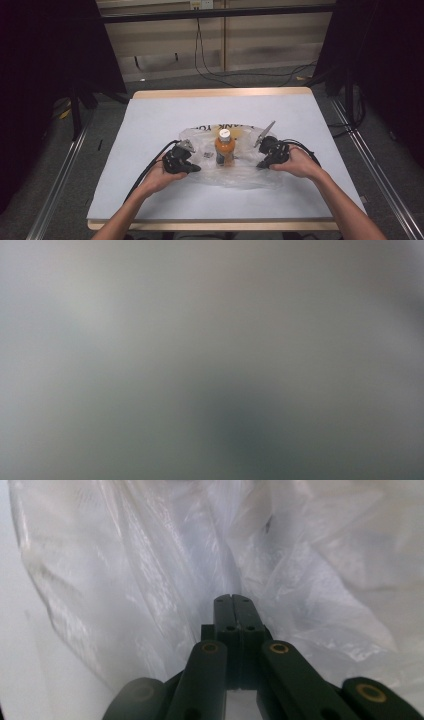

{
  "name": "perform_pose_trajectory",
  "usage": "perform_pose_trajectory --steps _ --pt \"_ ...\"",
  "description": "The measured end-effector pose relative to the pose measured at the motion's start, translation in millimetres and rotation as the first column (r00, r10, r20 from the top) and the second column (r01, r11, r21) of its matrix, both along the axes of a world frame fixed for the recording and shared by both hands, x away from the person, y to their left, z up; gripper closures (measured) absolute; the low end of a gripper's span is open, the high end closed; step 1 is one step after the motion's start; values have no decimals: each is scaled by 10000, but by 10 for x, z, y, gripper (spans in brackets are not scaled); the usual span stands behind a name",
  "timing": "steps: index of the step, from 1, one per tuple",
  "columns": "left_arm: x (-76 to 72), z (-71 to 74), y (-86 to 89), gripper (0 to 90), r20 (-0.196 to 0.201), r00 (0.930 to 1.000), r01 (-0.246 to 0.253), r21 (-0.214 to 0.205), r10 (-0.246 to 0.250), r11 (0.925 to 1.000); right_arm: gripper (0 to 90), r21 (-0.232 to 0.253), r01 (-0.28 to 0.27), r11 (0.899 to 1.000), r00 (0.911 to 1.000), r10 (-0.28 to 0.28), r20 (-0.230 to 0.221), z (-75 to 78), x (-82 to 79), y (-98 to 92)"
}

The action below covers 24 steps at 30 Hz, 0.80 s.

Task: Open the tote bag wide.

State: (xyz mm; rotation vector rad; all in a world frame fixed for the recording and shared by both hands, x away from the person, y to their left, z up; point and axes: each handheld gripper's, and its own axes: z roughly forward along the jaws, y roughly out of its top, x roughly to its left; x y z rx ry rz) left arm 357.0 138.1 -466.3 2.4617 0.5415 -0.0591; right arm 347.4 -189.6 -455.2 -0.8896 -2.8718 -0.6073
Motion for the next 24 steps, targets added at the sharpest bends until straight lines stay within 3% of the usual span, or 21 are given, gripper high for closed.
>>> perform_pose_trajectory --steps 8,13,18,24 --pt "-138 14 61 900 183 9992 344 204 -348 9992 900 53 -328 9994 9993 329 -192 1 -211 -195" --pt "-225 -2 127 900 112 9994 329 -59 -328 9994 900 150 -232 9996 9996 234 -158 -4 -290 -312" --pt "-313 -10 179 900 253 9994 252 -146 -248 9996 900 -60 -361 9993 9993 360 -105 8 -342 -333" --pt "-358 4 182 900 349 9990 270 -89 -267 9996 900 126 -278 9995 9996 277 109 5 -355 -342"
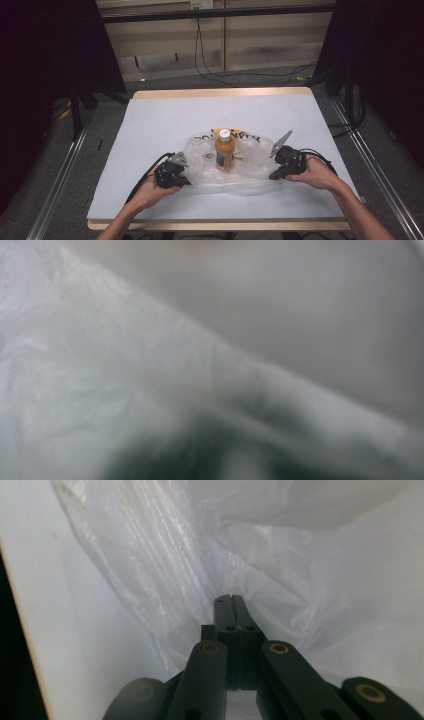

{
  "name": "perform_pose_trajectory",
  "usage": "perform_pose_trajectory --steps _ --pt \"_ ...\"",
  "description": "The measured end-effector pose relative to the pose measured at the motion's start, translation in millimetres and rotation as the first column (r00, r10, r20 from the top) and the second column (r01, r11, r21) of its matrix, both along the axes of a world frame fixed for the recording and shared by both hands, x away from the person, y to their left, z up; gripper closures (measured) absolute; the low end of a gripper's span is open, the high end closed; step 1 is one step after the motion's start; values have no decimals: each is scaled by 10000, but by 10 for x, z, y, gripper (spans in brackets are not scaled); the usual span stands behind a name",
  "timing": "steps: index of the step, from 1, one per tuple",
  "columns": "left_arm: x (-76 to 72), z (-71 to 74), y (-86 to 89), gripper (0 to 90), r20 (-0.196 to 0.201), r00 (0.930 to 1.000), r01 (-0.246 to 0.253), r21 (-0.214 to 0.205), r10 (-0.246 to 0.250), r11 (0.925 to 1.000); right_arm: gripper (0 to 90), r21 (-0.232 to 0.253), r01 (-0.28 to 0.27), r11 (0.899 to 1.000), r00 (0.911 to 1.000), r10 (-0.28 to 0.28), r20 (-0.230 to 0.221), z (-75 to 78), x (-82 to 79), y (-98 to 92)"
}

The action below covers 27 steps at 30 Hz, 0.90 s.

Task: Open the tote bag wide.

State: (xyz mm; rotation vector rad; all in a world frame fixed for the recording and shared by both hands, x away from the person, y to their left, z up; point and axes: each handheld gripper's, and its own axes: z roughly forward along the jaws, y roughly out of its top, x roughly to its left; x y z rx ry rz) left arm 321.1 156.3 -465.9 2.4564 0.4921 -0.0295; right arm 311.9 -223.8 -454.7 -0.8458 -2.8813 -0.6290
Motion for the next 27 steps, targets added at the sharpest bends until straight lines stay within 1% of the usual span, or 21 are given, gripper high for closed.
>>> perform_pose_trajectory --steps 2,3,4,5,6,7,8,9,10,11,13,14,15,17,19,20,21,23,25,26,27 --pt "13 -12 -9 900 -89 9999 -130 -270 128 9996 900 146 91 9999 9999 -93 138 -6 7 26" --pt "32 -9 -12 900 -112 9999 -32 -239 29 9997 900 297 61 9995 9998 -67 205 -5 14 45" --pt "22 -10 -25 900 -171 9996 -235 -450 228 9987 900 455 -29 9990 9998 20 193 -1 20 71" --pt "12 8 -36 900 13 9994 -342 -276 343 9990 900 536 -67 9985 9997 53 246 8 25 94" --pt "19 3 -37 900 -156 9997 -190 -597 181 9980 900 622 -22 9981 9994 0 345 25 29 116" --pt "14 25 -38 900 -24 9999 -161 -582 159 9982 900 798 -64 9968 9990 29 436 34 37 130" --pt "5 34 -42 900 -22 9999 -163 -814 161 9965 900 886 -87 9960 9987 42 511 61 41 147" --pt "-7 56 -42 900 -64 9998 -190 -877 185 9960 900 1014 7 9948 9983 -66 575 94 38 163" --pt "-23 74 -42 900 -27 9998 -221 -1016 219 9946 900 1175 -50 9931 9977 -30 678 123 40 174" --pt "-31 107 -31 900 110 9999 -83 -918 94 9957 900 1316 -99 9912 9977 11 672 157 33 186" --pt "-72 161 -17 900 115 9999 -67 -1012 79 9948 900 1384 -117 9903 9970 10 770 224 12 211" --pt "-89 198 -1 900 226 9997 11 -963 11 9954 900 1413 -113 9899 9967 -2 811 256 4 221" --pt "-116 232 8 900 226 9997 -78 -1187 105 9929 900 1468 -106 9891 9966 -15 820 285 -5 229" --pt "-147 324 41 900 431 9991 14 -1238 40 9923 900 1574 -187 9874 9958 43 911 347 -16 234" --pt "-166 399 62 900 475 9988 129 -1331 -66 9910 900 1652 -183 9861 9953 22 972 405 -26 239" --pt "-167 451 71 900 603 9982 156 -1315 -77 9912 900 1677 -239 9855 9945 63 1050 432 -22 238" --pt "-173 494 74 900 518 9986 28 -1587 54 9873 900 1716 -301 9847 9935 107 1132 459 -15 239" --pt "-157 601 93 900 651 9979 170 -1708 -60 9852 900 1816 -286 9830 9925 63 1220 524 -12 249" --pt "-139 683 87 900 731 9973 150 -1952 -7 9807 900 1884 -397 9813 9904 137 1373 584 9 270" --pt "-120 727 83 900 778 9969 267 -1918 -119 9811 900 1899 -386 9810 9907 127 1358 618 20 285" --pt "-116 764 67 900 852 9963 237 -2003 -66 9794 900 1913 -444 9805 9894 166 1446 645 42 309"
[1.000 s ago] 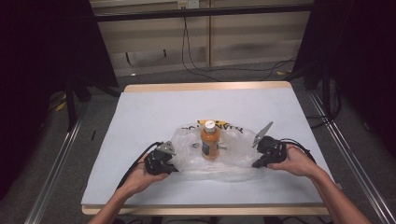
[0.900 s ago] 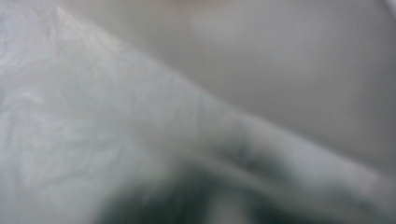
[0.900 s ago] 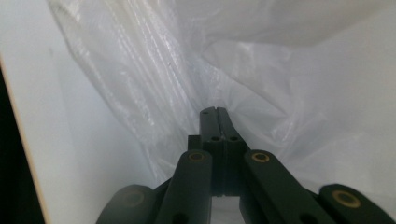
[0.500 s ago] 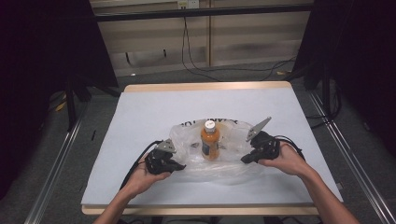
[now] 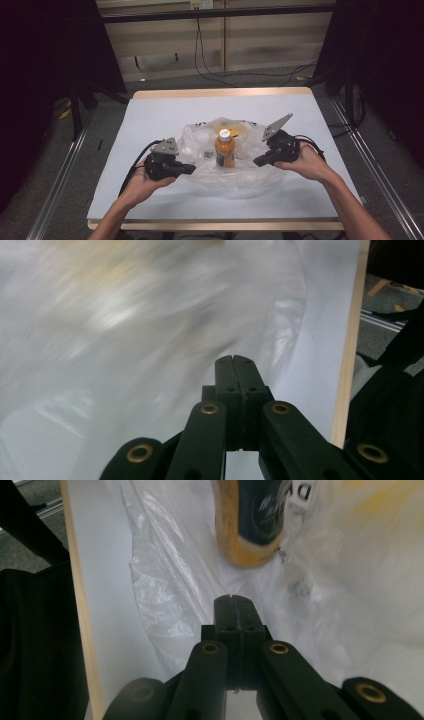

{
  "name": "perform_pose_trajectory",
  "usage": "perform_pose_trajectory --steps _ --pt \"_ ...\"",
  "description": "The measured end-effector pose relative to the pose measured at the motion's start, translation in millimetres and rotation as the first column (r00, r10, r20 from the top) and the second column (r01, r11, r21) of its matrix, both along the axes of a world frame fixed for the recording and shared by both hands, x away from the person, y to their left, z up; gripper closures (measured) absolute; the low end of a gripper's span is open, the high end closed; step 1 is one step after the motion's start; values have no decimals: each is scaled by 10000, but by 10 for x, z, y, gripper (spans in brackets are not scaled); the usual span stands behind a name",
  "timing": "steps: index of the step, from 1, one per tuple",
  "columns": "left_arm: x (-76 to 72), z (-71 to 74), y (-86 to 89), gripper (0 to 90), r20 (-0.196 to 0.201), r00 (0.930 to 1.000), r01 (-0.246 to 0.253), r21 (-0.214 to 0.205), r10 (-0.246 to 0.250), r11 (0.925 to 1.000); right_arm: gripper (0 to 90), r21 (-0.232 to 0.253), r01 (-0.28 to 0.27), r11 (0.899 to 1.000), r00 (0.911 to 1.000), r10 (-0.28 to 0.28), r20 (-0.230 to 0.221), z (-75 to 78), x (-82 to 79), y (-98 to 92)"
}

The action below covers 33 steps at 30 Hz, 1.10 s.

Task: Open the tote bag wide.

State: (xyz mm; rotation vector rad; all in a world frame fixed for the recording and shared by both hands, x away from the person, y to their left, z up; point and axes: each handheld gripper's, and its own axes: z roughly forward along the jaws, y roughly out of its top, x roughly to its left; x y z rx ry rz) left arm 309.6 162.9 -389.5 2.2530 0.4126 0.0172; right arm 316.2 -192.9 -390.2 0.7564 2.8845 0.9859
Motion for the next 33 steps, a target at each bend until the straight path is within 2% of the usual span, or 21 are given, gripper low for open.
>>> perform_pose_trajectory --steps 4,6,8,10,11,12,13,15,16,17,19,21,23,24,25,26,27,28,30,33 --pt "43 156 -84 900 295 9994 167 -211 -160 9996 900 17 -44 10000 10000 44 89 82 130 116" --pt "115 214 -132 900 379 9991 198 -67 -196 9998 900 -143 21 9999 10000 -21 2 97 231 200" --pt "224 232 -175 900 366 9993 -32 3 32 10000 900 -305 9 9995 10000 -10 -39 96 342 278" --pt "366 210 -213 900 411 9991 -149 320 136 9994 900 -348 80 9994 9999 -83 -81 77 449 332" --pt "473 157 -253 900 446 9989 -193 821 157 9964 900 -392 101 9992 9999 -107 -136 50 510 364" --pt "522 117 -278 900 380 9989 -306 1002 269 9945 900 -567 179 9982 9996 -191 -191 -4 596 412" --pt "620 26 -310 900 45 9995 -314 1191 310 9924 900 -573 165 9982 9995 -180 -255 -37 640 430" --pt "710 -123 -380 900 -178 9981 -551 1547 585 9864 900 -765 187 9969 9989 -219 -420 -140 739 478" --pt "750 -205 -417 900 -363 9983 -379 1811 452 9827 900 -916 184 9956 9986 -229 -473 -204 785 493" --pt "762 -308 -481 900 -544 9978 -272 1899 382 9814 900 -1122 310 9932 9969 -389 -691 -266 816 505" --pt "751 -407 -553 900 -711 9974 -4 2058 154 9786 900 -1330 413 9903 9944 -538 -914 -404 890 500" --pt "663 -507 -658 900 -974 9952 317 2118 -112 9768 900 -1606 634 9850 9906 -816 -1096 -505 949 480" --pt "576 -560 -722 900 -986 9937 737 2232 -527 9720 900 -1769 621 9823 9882 -854 -1272 -596 1031 430" --pt "541 -571 -735 900 -987 9935 775 2270 -563 9708 900 -1774 832 9806 9851 -1078 -1340 -625 1059 415" --pt "516 -579 -736 900 -959 9928 928 2336 -721 9679 900 -1753 907 9803 9829 -1165 -1428 -643 1083 398" --pt "477 -601 -735 900 -1047 9926 834 2208 -614 9718 900 -1790 995 9788 9810 -1266 -1468 -666 1113 379" --pt "457 -608 -721 900 -1041 9923 903 2309 -676 9688 900 -1857 1155 9758 9786 -1438 -1471 -681 1137 361" --pt "443 -628 -706 900 -1036 9920 933 2241 -715 9701 900 -1702 1192 9782 9773 -1459 -1538 -690 1167 333" --pt "410 -666 -676 900 -1110 9909 1003 2318 -761 9676 900 -1799 1401 9736 9779 -1646 -1290 -693 1228 263" --pt "345 -715 -640 900 -1019 9907 1126 2390 -904 9645 900 -1636 2046 9651 9647 -2271 -1333 -701 1298 160"
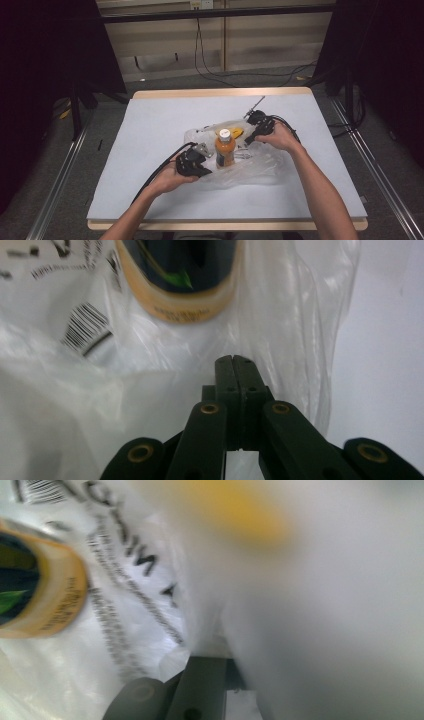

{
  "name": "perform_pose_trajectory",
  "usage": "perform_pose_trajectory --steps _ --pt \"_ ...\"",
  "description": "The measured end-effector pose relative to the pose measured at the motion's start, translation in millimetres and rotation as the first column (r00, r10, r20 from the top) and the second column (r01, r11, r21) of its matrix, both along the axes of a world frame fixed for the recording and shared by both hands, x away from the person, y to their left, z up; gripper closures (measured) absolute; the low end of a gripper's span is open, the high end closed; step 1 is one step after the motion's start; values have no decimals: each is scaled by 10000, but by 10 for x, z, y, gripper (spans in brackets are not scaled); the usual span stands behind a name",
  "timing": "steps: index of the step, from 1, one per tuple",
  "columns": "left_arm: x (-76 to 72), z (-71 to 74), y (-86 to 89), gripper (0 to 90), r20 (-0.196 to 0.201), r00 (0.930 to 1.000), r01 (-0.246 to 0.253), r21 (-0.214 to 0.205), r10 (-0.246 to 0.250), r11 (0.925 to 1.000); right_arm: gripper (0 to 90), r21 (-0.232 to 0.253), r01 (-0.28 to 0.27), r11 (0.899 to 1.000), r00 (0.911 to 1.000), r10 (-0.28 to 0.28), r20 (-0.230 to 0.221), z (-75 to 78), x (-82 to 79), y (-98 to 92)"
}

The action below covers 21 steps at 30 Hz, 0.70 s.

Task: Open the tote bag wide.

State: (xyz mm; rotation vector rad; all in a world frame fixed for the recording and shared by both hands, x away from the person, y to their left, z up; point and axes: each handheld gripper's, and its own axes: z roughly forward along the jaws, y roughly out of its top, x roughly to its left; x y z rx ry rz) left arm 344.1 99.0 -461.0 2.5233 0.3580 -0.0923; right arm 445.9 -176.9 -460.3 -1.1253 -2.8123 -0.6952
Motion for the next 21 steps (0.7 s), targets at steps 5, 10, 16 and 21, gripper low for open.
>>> perform_pose_trajectory --steps 5,10,16,21 --pt "-30 -31 49 900 -107 9999 45 -76 -46 10000 900 86 627 9980 9980 -628 123 -17 101 -195" --pt "-48 1 74 900 -128 9999 -82 -528 75 9986 900 258 329 9991 9992 -335 236 4 38 -183" --pt "-10 83 134 900 -184 9988 -478 -1112 461 9926 900 1189 -24 9929 9978 -54 657 128 -131 -121" --pt "-61 147 162 900 73 9961 -853 -1938 883 9773 900 1590 -133 9872 9932 -53 1160 217 -246 -155"
